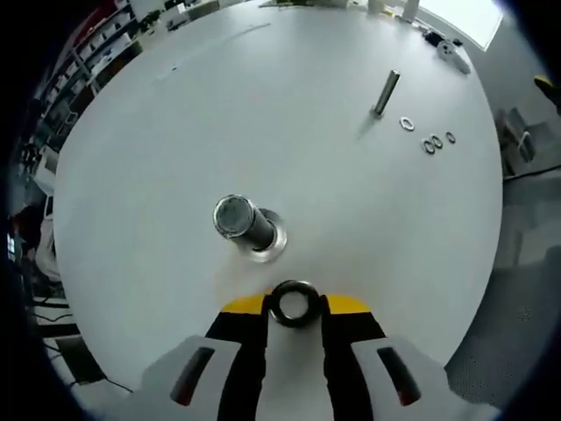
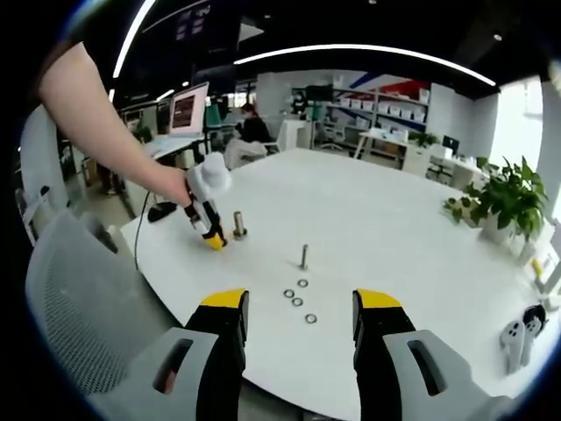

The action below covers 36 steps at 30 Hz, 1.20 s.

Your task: Place the washer onto the threaded stud by aligning its center hole with the stud, sliding it down to the base, and recovering from edge contact or off-axis alignment until the washer reaches the visible bottom stop.

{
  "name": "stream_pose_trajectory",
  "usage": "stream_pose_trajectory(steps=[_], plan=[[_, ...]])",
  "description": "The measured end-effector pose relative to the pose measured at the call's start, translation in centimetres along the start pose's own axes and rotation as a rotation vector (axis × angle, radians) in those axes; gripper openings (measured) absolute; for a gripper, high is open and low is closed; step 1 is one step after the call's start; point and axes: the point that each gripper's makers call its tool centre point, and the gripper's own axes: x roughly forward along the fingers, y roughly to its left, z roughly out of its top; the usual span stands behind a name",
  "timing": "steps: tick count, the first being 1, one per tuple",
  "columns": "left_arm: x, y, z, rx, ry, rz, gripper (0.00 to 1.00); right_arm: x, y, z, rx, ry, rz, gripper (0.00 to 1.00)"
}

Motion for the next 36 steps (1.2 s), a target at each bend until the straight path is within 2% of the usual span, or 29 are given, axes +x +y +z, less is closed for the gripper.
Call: stream_pose_trajectory(steps=[11, 15, 17, 18, 19, 21, 31, 36], plan=[[0.6, 0.7, -0.3, 0.022, 0.041, -0.010, 0.27, 0.0, 0.2, 0.1, -0.011, -0.003, 0.003, 0.50], [0.6, 0.7, -0.2, -0.001, 0.060, 0.000, 0.26, 0.1, 0.1, 0.1, -0.010, 0.000, 0.003, 0.50], [0.5, 0.7, -0.3, 0.002, 0.062, 0.004, 0.25, 0.1, 0.1, 0.1, -0.011, 0.002, 0.002, 0.50], [0.5, 0.7, -0.3, 0.005, 0.062, 0.004, 0.21, 0.1, 0.1, 0.1, -0.011, 0.001, 0.003, 0.50], [0.7, 0.5, -0.3, 0.033, 0.060, -0.002, 0.21, 0.1, 0.2, 0.1, -0.012, 0.002, 0.003, 0.50], [0.8, 0.5, -0.2, 0.021, 0.066, 0.002, 0.21, 0.1, 0.1, 0.0, -0.014, 0.004, 0.002, 0.50], [0.2, -0.6, -0.2, -0.011, 0.051, 0.023, 0.20, 0.1, -0.1, -0.1, -0.012, 0.008, -0.008, 0.50], [0.0, -0.7, -0.3, -0.026, 0.019, 0.020, 0.19, 0.0, -0.1, -0.1, -0.011, 0.007, -0.010, 0.50]])
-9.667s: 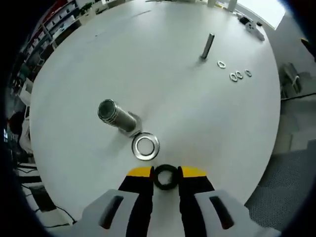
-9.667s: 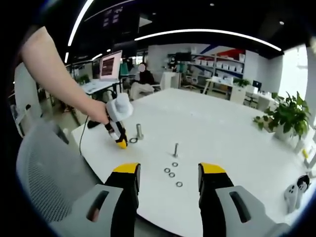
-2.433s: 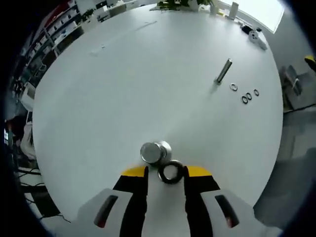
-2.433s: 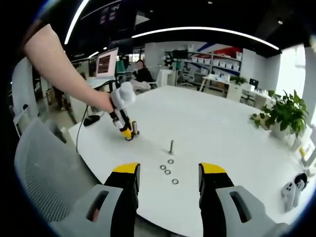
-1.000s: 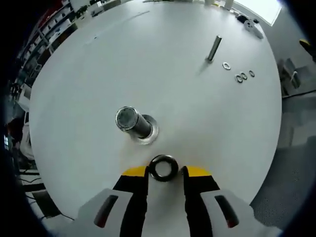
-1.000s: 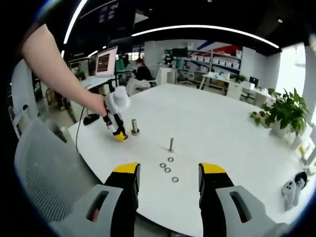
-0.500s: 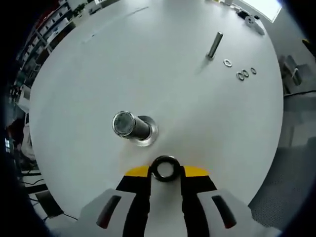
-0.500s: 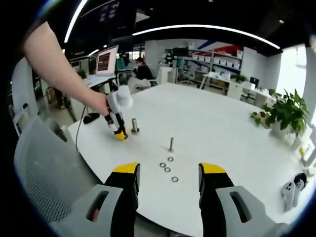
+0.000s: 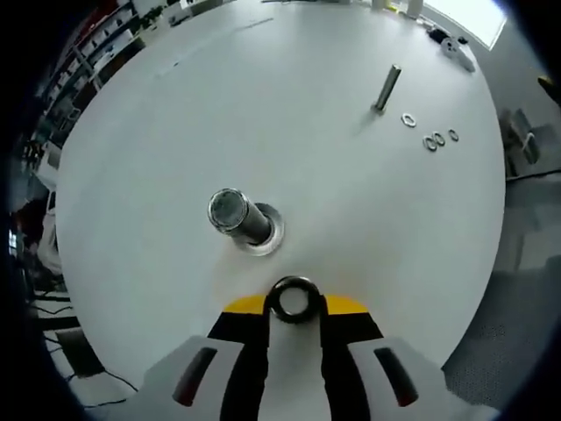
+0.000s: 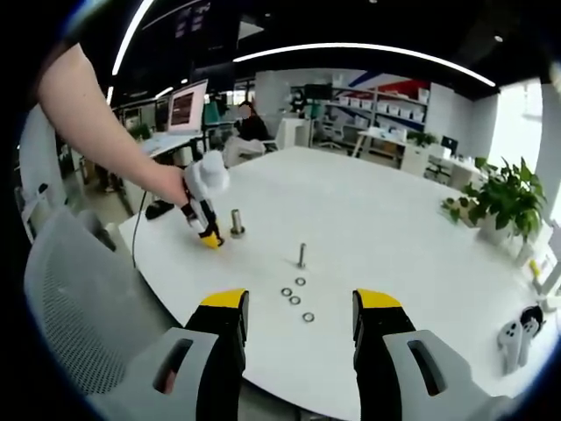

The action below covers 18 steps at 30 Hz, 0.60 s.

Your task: Place the washer onto the threaded stud by aligning its center hole with the stud, sliding it down to the base, and recovering from edge contact or off-axis alignment until the washer reaches the visible bottom stop.

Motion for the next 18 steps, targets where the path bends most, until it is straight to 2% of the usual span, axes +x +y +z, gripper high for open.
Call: stream_pose_trajectory(steps=[6, 18], plan=[[-0.3, -0.2, 0.1, 0.031, -0.014, 0.011, 0.19, 0.0, 0.0, 0.0, 0.000, -0.001, -0.001, 0.50], [-1.6, 0.5, 0.9, 0.030, -0.100, 0.027, 0.19, 0.0, 0.1, 0.1, -0.003, -0.004, 0.004, 0.50]])
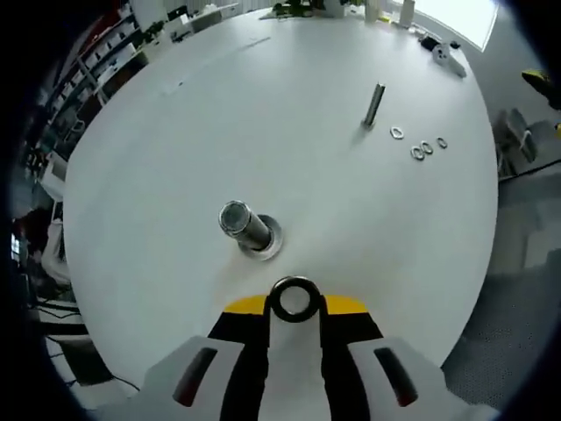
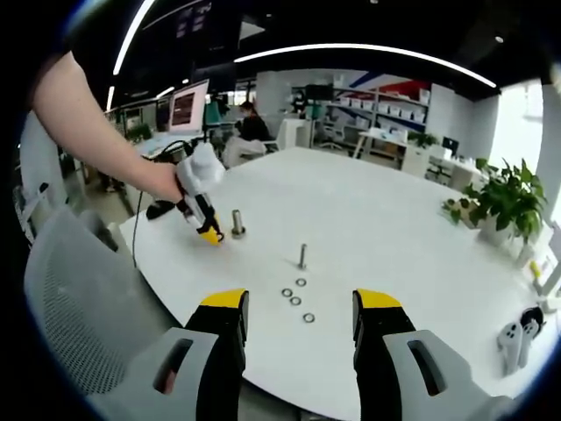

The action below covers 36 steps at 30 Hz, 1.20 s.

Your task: Place the washer onto the threaded stud by aligning its center hole with the stud, sliding it down to the base, and recovering from edge contact or off-axis alignment until the washer reaches the visible bottom stop.

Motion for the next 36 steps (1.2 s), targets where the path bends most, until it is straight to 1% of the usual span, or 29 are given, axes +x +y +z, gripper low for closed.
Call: stream_pose_trajectory(steps=[1, 3, 5, 7, 12, 18, 21, 25, 32, 36], plan=[[-0.4, 0.1, 0.3, -0.002, -0.013, 0.000, 0.19, 0.0, 0.0, 0.0, 0.000, 0.000, 0.000, 0.50], [-0.8, 0.1, 0.4, 0.001, -0.019, -0.005, 0.19, 0.0, 0.0, 0.0, 0.000, 0.000, 0.001, 0.50], [-1.4, 0.3, 0.8, 0.018, -0.034, 0.004, 0.19, 0.0, 0.1, 0.0, 0.000, -0.001, 0.003, 0.50], [-1.7, 0.5, 1.2, 0.012, -0.048, 0.005, 0.19, 0.0, 0.1, 0.1, -0.002, -0.002, 0.005, 0.50], [-3.1, 0.8, 2.9, 0.028, -0.089, 0.018, 0.19, 0.0, 0.1, 0.1, 0.000, -0.006, 0.007, 0.50], [-4.0, 1.2, 4.8, 0.052, -0.116, 0.034, 0.19, -0.1, 0.1, 0.2, 0.002, -0.010, 0.005, 0.50], [-4.1, 1.7, 5.5, 0.058, -0.119, 0.041, 0.19, -0.1, 0.0, 0.2, 0.003, -0.012, 0.002, 0.50], [-3.8, 2.4, 6.0, 0.051, -0.114, 0.048, 0.19, -0.1, 0.0, 0.2, 0.005, -0.013, 0.000, 0.50], [-3.4, 3.3, 6.2, 0.018, -0.096, 0.047, 0.19, -0.1, -0.1, 0.2, 0.009, -0.015, -0.003, 0.50], [-3.2, 3.1, 6.0, 0.032, -0.079, 0.043, 0.19, -0.1, -0.2, 0.2, 0.012, -0.015, -0.004, 0.50]])
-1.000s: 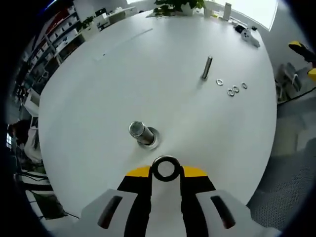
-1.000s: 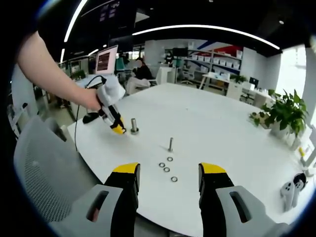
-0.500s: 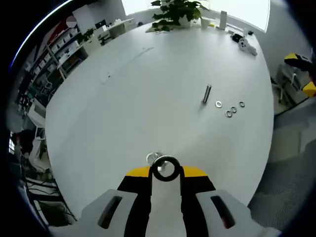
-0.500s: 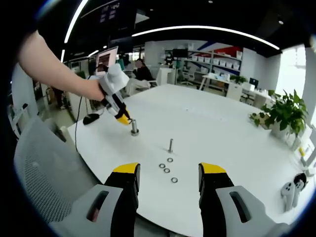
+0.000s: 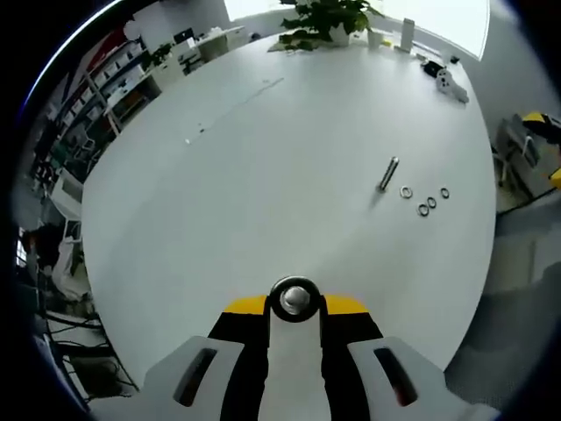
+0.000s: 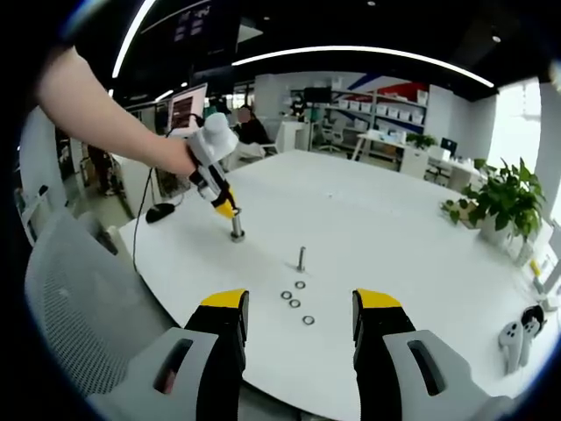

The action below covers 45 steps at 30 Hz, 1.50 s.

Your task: Place the washer onto the threaded stud by aligning its center hole with the stud, sliding it down to the base, and recovering from edge contact or off-axis alignment until the washer reaches the visible bottom stop.

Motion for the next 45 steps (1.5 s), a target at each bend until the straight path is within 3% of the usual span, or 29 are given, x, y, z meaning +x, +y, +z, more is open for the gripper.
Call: stream_pose_trajectory(steps=[15, 35, 43, 45], plan=[[1.9, -0.1, -0.6, 0.025, 0.047, -0.021, 0.19, 0.0, -0.2, -0.2, 0.003, 0.011, -0.008, 0.50], [5.2, -0.8, -2.5, 0.025, 0.103, -0.050, 0.19, 0.1, -0.4, -0.6, 0.008, 0.029, -0.020, 0.50], [5.3, -0.6, -2.2, 0.019, 0.099, -0.065, 0.21, 0.1, -0.3, -0.8, 0.004, 0.038, -0.017, 0.50], [5.1, -1.3, -1.9, -0.018, 0.070, -0.085, 0.27, 0.1, -0.3, -0.8, 0.001, 0.038, -0.014, 0.50]])
